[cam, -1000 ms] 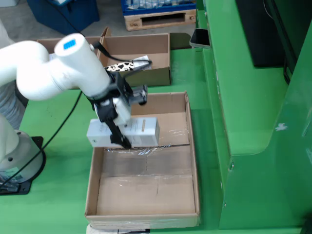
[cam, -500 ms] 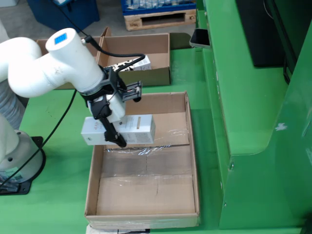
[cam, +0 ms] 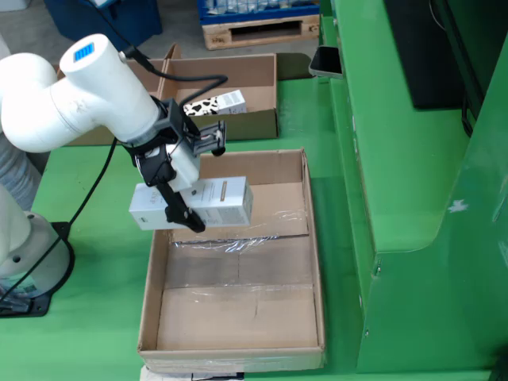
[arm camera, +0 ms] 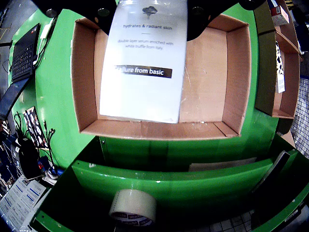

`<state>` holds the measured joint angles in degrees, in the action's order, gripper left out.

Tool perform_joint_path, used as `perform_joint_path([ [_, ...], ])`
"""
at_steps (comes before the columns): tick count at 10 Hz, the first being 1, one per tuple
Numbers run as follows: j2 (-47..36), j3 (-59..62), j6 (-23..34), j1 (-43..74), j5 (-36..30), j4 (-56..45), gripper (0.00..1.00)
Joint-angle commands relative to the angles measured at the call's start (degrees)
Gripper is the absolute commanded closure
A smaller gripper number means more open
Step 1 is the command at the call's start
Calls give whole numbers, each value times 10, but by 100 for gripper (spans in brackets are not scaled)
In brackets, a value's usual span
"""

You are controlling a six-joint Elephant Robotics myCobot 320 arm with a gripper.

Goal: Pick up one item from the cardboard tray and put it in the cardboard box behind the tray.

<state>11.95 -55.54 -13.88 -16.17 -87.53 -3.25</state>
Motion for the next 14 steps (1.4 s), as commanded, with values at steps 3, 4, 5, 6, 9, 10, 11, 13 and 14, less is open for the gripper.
perform_joint_path([
  [3, 31, 142, 12, 9, 1, -57, 100],
  [4, 31, 142, 12, 9, 1, -57, 100],
  [5, 31, 173, 9, 12, 0, -82, 100],
  [6, 31, 173, 9, 12, 0, -82, 100],
  [9, 66, 291, 3, 11, 0, -164, 100],
  [10, 66, 291, 3, 11, 0, -164, 100],
  [11, 66, 291, 3, 11, 0, -164, 100],
  [13, 66, 291, 3, 11, 0, -164, 100],
  [14, 87, 346, 4, 11, 1, -196, 100],
])
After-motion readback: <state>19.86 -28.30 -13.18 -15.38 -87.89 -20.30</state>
